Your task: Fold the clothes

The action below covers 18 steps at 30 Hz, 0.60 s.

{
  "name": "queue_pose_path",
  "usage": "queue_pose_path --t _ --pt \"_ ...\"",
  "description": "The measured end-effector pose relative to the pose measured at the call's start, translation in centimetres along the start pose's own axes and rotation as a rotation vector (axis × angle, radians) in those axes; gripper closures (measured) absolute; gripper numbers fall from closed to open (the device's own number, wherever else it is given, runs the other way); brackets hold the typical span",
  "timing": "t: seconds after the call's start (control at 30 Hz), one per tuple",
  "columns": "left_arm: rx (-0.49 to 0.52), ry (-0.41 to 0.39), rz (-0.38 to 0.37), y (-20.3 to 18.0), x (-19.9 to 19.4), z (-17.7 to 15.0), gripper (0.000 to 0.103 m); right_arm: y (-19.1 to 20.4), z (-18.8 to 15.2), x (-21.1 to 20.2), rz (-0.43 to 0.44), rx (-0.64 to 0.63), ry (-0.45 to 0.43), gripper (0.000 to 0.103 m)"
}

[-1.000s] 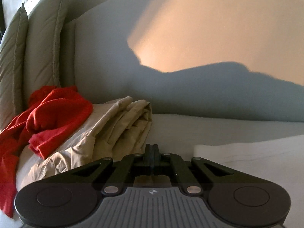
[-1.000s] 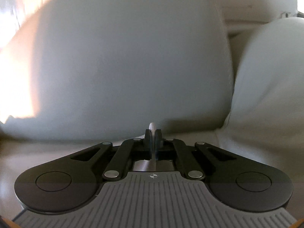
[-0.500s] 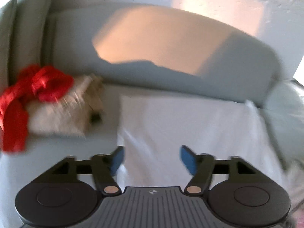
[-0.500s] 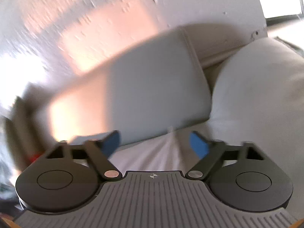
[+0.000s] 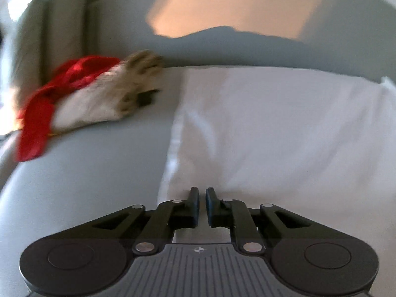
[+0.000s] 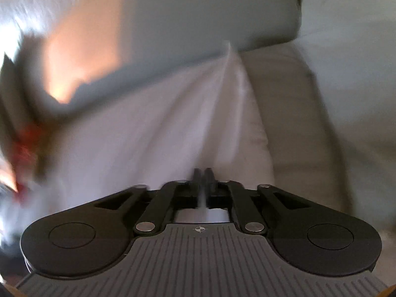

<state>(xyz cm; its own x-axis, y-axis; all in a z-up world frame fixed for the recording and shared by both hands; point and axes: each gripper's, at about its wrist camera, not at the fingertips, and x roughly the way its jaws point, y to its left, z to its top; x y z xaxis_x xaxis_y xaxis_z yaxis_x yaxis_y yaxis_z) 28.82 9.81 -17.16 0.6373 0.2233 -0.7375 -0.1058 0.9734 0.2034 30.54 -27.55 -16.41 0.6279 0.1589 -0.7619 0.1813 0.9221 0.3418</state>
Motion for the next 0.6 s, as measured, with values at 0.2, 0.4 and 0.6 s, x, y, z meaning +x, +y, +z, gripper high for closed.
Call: queue_pose_path --t 0.2,0.4,0.6 --pt "0.065 0.0 0.076 0.7 -0.6 -0.5 0.088 -5.7 0.1 -1.7 -0.393 0.183 -0.07 0.103" --pt "0.025 -0.014 -0.11 0.2 -5.5 -1.2 0.088 -3.6 -0.8 -6.1 -0.079 0.189 -0.062 0.089" --pt "0.067 0.073 -0.105 0.0 -6.7 -4.8 0.083 0.5 -5.6 -5.1 0.1 0.072 0.101 0.083"
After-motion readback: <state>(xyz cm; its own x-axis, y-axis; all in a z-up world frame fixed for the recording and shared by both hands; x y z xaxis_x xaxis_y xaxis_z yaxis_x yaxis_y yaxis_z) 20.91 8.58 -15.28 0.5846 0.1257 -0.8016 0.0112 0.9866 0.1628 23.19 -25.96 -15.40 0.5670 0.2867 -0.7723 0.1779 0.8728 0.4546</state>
